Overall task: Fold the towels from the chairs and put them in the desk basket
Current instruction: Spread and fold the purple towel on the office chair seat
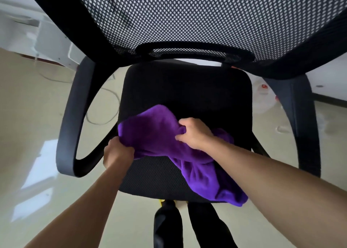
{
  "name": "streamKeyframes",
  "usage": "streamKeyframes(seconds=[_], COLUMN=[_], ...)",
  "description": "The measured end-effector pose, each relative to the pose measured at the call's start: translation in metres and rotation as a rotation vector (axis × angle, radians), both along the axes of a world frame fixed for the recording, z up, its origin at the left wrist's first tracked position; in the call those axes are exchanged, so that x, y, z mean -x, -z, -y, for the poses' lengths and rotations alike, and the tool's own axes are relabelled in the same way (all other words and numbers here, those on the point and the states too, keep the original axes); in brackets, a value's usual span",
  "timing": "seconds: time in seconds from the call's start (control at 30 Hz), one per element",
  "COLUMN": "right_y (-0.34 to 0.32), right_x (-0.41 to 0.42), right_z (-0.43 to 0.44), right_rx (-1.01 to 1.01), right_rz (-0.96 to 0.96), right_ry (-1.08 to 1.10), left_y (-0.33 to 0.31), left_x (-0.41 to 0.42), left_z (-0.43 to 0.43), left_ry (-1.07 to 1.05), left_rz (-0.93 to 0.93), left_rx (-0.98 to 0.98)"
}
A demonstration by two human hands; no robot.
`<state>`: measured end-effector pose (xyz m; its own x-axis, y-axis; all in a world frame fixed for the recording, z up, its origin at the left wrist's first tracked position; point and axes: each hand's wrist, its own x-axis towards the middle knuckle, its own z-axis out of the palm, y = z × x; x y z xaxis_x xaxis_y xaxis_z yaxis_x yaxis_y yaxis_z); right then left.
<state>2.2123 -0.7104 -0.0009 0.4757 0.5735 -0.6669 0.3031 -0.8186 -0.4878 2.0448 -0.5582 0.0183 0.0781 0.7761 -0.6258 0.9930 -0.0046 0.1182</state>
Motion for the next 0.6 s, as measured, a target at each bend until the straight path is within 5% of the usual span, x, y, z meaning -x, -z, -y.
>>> streamKeyframes(seconds=[0.13, 0.33, 0.5, 0.6], right_y=[-0.009, -0.024, -0.03, -0.033], right_x=[-0.007, -0.065, -0.059, -0.019], right_z=[0.022, 0.057, 0.079, 0.079], right_rx=[-0.246, -0.323, -0.407, -0.419], right_rz=[0.417, 0.698, 0.685, 0.386], right_ry=[0.259, 0.48, 0.244, -0.044], left_y=[-0.001, 0.0, -0.002, 0.002], left_x=[-0.016, -0.08, -0.092, -0.079], left_z=[-0.004, 0.013, -0.006, -0.026], left_ry=[0.023, 0.127, -0.008, -0.149], left_rz=[0.179, 0.385, 0.406, 0.374], left_rx=[0.002, 0.019, -0.077, -0.132])
